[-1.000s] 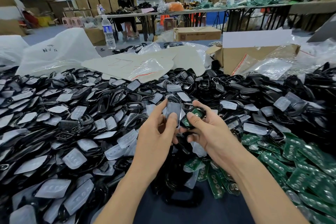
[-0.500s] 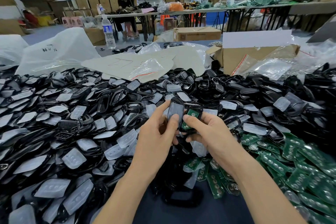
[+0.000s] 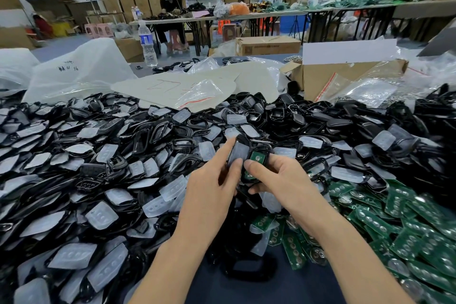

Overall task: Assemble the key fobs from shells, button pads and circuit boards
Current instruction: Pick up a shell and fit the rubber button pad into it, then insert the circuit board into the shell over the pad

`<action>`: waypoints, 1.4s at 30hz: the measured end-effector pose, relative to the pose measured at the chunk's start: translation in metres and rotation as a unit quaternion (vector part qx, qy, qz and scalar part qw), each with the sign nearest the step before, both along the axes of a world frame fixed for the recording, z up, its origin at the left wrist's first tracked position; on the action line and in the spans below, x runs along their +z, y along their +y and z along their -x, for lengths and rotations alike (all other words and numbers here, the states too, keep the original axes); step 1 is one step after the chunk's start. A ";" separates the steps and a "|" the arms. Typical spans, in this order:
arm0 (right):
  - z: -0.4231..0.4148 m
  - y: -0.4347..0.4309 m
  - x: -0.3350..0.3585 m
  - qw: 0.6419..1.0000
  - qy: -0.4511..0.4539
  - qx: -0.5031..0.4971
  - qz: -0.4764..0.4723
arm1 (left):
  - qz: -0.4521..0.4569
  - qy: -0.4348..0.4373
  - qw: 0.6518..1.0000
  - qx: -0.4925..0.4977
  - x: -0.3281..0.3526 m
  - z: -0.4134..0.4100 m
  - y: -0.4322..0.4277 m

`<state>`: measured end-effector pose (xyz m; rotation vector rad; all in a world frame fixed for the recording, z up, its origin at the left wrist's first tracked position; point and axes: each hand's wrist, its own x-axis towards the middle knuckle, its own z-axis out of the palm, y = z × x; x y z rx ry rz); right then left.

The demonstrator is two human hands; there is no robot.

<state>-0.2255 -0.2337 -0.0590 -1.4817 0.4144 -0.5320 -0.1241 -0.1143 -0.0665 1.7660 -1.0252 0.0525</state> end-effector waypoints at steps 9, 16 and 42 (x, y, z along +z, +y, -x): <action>0.000 -0.001 -0.002 0.998 -0.008 0.067 -0.011 | -0.018 -0.081 0.996 0.018 0.006 0.004 0.004; -0.002 -0.002 -0.005 0.996 -0.017 0.068 -0.046 | -0.036 -0.102 0.994 0.025 0.007 0.004 0.004; -0.008 0.009 0.005 0.975 -0.110 0.011 -0.191 | -0.069 -0.061 0.995 -0.050 0.000 0.002 0.007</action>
